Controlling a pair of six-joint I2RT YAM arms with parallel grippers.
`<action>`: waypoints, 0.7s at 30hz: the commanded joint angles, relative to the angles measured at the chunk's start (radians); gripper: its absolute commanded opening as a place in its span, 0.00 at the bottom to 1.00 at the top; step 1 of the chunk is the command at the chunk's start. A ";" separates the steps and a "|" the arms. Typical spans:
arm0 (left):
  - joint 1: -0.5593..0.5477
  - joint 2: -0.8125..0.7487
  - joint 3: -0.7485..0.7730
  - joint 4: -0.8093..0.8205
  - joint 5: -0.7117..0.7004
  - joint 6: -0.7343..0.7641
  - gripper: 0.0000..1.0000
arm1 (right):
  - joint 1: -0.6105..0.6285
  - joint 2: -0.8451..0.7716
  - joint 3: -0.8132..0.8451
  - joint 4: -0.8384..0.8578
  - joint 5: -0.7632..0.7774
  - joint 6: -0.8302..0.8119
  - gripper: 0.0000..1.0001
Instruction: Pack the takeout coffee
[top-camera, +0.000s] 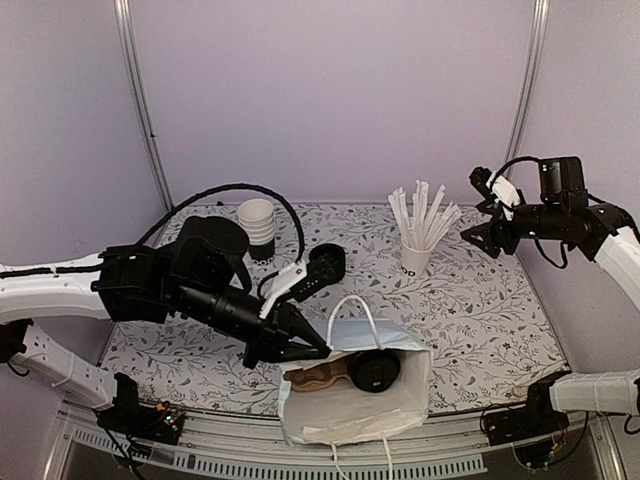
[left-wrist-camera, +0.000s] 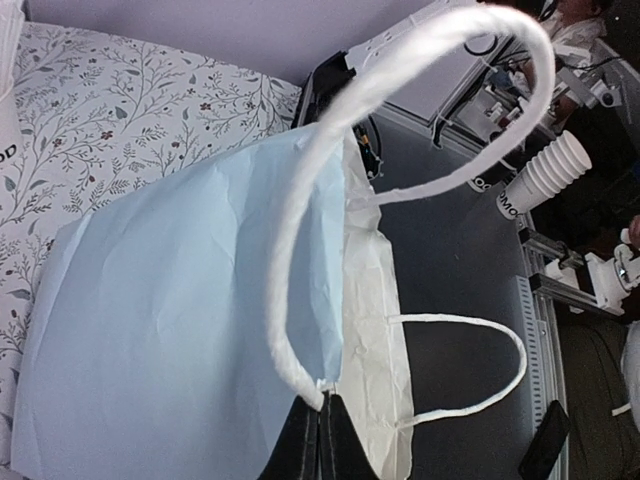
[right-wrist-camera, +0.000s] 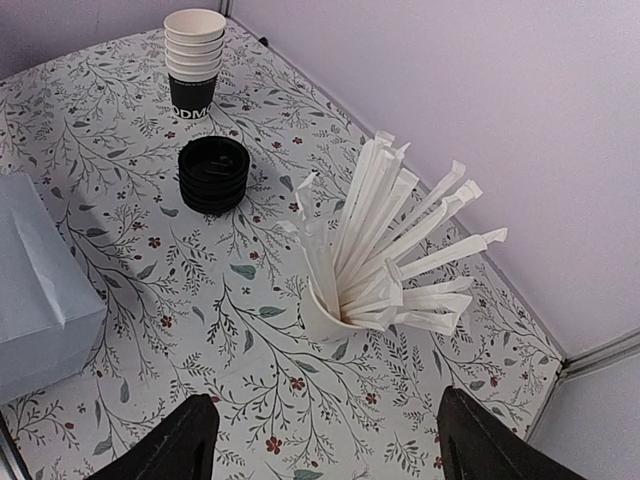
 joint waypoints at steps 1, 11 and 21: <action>-0.021 0.017 0.010 0.032 0.006 -0.007 0.03 | -0.006 -0.004 -0.005 0.015 -0.026 0.011 0.79; 0.070 0.025 0.070 -0.055 -0.179 0.034 0.02 | -0.006 -0.009 0.009 0.013 -0.024 0.014 0.79; 0.294 0.077 0.078 0.004 -0.146 0.116 0.06 | -0.007 0.073 0.052 0.043 -0.013 0.054 0.79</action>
